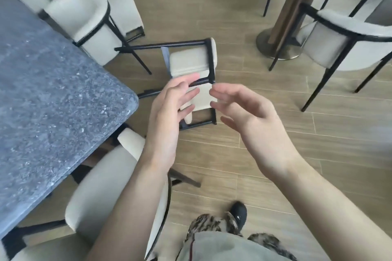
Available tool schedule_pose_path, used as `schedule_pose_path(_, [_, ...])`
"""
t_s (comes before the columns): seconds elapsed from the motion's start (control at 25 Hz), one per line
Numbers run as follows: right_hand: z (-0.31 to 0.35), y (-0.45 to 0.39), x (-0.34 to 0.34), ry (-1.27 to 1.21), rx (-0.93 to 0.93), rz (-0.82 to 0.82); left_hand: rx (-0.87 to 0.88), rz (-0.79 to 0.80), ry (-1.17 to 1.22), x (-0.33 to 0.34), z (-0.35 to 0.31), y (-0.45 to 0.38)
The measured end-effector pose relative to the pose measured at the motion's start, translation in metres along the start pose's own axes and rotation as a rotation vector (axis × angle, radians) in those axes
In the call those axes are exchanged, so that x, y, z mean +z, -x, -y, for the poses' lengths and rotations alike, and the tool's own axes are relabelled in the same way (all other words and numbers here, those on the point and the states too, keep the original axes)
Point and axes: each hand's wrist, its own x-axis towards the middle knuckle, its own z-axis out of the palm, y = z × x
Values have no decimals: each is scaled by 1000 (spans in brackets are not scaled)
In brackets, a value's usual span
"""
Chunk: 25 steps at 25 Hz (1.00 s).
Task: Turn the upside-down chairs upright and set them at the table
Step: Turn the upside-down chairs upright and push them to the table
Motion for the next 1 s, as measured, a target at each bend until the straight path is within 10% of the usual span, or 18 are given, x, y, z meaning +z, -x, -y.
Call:
schedule_pose_path(0.64, [42, -258, -41, 127, -19, 579, 90, -574, 88, 49, 17, -193])
schedule_pose_path(1.0, [94, -422, -66, 93, 19, 637, 188, -734, 42, 73, -20, -347])
